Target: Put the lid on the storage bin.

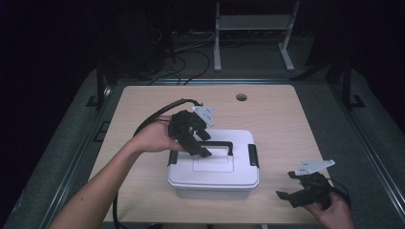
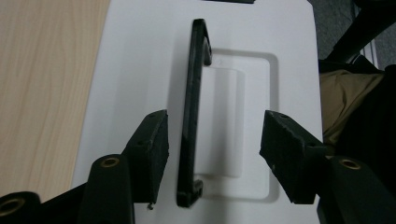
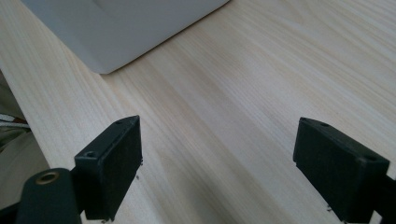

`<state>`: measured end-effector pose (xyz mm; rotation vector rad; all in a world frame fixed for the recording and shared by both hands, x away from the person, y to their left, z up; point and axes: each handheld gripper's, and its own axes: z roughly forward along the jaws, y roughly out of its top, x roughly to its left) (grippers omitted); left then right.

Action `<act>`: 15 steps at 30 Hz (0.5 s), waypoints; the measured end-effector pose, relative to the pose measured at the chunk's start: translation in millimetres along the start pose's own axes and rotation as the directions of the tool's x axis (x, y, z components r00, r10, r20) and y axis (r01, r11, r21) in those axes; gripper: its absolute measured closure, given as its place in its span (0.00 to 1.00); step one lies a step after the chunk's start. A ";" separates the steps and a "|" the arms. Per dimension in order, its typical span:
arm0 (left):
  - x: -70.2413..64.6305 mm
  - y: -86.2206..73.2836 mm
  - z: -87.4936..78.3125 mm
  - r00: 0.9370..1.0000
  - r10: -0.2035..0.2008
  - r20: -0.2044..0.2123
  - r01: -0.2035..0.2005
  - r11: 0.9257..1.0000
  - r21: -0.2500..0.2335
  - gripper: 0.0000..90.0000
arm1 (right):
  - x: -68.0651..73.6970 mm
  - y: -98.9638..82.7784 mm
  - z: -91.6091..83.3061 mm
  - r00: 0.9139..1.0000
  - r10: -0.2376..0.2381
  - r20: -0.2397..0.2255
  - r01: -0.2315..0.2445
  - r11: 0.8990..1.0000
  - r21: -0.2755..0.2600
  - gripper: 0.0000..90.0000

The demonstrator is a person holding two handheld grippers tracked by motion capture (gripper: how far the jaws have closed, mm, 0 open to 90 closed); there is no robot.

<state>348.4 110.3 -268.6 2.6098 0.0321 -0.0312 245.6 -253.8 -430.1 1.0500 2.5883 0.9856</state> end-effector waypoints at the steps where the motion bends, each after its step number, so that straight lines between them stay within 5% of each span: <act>1: -0.6 -1.3 -1.3 1.000 -0.002 -0.006 0.003 1.000 0.002 0.42 | 0.0 0.2 0.2 1.000 -0.004 -0.001 0.004 1.000 -0.002 0.17; 9: 1.3 -15.2 -15.2 0.998 -0.012 -0.069 0.011 1.000 -0.016 0.37 | -1.0 0.8 1.9 1.000 0.003 -0.001 -0.003 1.000 0.006 0.17; 15: 4.2 -34.1 -24.4 0.994 -0.056 -0.090 0.048 0.995 -0.089 0.36 | 0.1 1.0 -0.5 1.000 0.002 0.005 -0.002 1.000 -0.007 0.17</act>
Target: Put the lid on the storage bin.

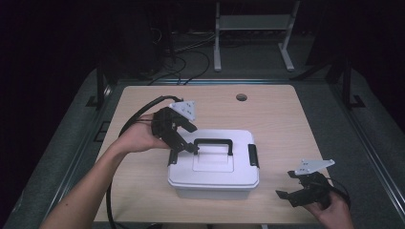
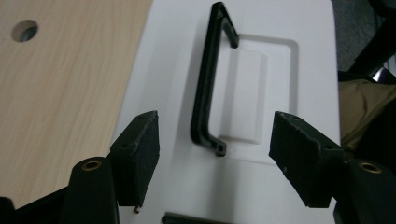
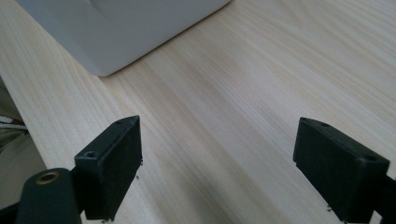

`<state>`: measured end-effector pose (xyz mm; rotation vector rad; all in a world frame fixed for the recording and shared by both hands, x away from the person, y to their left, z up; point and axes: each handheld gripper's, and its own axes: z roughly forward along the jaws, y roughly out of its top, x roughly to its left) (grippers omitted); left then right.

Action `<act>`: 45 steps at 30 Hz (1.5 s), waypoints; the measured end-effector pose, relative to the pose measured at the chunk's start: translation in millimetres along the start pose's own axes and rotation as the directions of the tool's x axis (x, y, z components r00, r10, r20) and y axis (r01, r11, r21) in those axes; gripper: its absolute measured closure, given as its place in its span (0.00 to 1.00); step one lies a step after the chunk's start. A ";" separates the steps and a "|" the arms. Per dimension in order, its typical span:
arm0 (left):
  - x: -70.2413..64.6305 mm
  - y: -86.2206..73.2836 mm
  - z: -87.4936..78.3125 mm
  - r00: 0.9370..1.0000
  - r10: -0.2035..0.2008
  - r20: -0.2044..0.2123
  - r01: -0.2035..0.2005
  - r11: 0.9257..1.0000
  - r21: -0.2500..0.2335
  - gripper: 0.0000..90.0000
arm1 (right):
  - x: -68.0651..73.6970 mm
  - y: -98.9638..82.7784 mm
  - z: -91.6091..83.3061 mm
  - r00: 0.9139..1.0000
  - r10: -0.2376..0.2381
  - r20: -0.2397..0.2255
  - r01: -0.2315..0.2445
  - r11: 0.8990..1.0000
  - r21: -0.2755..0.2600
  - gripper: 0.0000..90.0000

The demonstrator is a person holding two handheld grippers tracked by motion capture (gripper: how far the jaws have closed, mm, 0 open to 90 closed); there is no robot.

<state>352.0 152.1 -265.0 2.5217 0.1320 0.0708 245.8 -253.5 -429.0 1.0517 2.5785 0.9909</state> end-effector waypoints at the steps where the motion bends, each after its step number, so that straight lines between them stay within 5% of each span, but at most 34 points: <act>1: 0.2 -3.3 -0.9 1.000 -0.001 -0.002 0.001 1.000 -0.008 0.36 | -0.3 0.1 -0.2 1.000 0.003 0.001 -0.003 1.000 -0.001 0.17; 22: 2.7 -56.9 -21.9 0.995 -0.086 -0.047 0.081 0.993 -0.086 0.30 | -0.1 1.6 2.9 1.000 0.011 0.009 -0.011 1.000 0.007 0.17; 45: 2.8 -99.4 -26.9 0.986 -0.153 -0.073 0.147 0.985 -0.085 0.26 | -0.4 0.8 3.7 1.000 0.008 0.007 -0.008 1.000 0.011 0.17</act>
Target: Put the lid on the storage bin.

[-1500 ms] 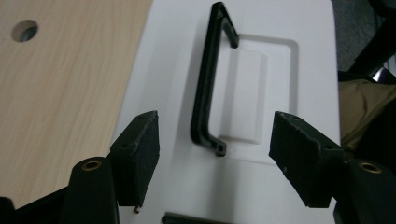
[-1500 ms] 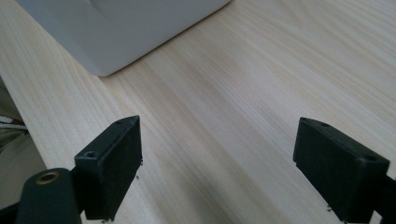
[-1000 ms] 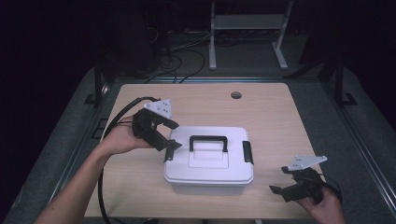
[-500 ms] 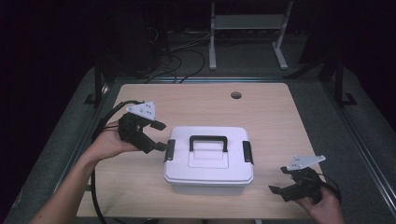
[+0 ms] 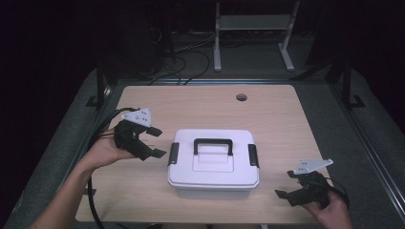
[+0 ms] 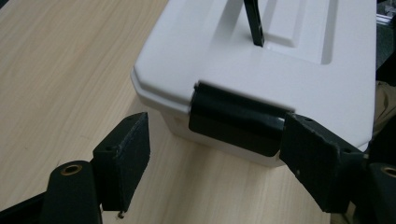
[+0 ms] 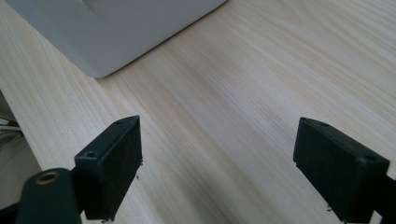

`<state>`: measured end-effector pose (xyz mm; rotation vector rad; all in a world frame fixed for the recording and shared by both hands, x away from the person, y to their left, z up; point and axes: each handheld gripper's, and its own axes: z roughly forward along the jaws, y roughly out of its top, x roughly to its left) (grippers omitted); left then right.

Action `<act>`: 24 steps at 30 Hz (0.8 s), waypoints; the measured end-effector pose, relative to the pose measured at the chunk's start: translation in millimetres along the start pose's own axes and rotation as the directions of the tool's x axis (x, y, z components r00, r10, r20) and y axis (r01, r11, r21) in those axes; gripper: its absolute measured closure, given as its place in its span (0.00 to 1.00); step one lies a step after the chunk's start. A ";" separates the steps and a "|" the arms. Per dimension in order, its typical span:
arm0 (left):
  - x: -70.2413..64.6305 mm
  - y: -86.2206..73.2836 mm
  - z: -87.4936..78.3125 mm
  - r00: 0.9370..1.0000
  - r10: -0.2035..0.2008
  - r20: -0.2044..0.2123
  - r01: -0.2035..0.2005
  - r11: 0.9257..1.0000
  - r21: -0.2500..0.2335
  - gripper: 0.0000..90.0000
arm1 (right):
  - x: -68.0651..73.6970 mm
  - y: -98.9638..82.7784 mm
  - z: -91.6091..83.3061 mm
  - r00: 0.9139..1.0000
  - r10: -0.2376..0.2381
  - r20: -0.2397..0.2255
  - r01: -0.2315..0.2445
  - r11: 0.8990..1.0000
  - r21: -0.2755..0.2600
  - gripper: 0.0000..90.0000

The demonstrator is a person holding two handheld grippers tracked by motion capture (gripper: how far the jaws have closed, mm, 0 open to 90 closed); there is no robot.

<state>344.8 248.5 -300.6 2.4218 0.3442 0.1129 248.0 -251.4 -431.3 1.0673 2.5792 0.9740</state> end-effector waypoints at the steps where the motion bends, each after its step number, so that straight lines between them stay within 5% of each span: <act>1: -0.1 -1.8 0.1 1.000 -0.008 0.002 0.008 1.000 -0.001 0.26 | -0.2 -0.1 0.2 1.000 -0.001 -0.001 0.001 1.000 0.000 0.17; 24: 0.4 -45.1 7.6 0.997 -0.072 0.000 0.072 0.997 -0.003 0.25 | -0.6 0.0 1.9 1.000 0.001 -0.001 -0.001 1.000 0.010 0.17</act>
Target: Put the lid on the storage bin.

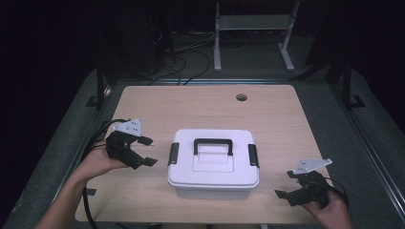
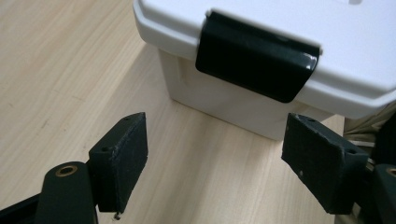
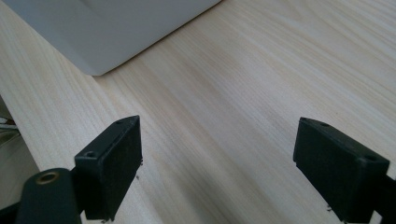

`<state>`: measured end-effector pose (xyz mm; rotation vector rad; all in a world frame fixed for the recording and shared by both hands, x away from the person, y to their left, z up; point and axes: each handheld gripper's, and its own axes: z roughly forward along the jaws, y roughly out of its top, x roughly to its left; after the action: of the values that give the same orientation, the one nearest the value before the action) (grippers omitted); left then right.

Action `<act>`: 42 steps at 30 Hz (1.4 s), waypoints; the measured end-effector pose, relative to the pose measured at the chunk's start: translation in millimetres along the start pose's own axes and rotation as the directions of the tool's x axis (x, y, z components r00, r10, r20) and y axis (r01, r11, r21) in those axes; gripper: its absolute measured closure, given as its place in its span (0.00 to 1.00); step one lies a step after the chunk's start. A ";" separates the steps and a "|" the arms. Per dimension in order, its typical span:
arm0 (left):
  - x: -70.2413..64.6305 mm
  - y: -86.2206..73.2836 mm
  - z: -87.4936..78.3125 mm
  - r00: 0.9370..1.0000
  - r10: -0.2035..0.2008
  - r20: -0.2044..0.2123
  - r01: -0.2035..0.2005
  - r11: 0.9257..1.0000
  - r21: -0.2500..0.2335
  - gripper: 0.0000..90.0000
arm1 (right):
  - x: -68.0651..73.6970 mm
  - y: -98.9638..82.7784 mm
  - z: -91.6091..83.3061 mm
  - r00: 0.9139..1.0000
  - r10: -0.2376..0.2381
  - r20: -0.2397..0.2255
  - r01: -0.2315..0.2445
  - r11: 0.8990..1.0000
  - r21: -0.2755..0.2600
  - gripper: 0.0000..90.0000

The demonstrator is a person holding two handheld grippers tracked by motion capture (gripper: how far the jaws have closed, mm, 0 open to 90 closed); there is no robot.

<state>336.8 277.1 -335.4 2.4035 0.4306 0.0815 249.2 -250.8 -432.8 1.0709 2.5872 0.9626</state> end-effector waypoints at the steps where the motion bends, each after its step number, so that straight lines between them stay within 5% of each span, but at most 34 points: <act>1: 0.2 -1.5 0.6 1.000 -0.003 0.002 0.003 1.000 -0.001 0.24 | 0.0 0.0 0.2 1.000 0.000 0.000 0.000 1.000 0.001 0.17; 42: -2.6 -56.4 25.1 0.995 -0.099 -0.010 0.099 0.995 -0.018 0.20 | 1.3 -1.1 2.8 1.000 0.000 -0.002 0.000 1.000 0.014 0.17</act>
<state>322.5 300.7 -390.7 2.3615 0.5509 0.0544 248.8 -249.1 -435.6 1.0742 2.5994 0.9471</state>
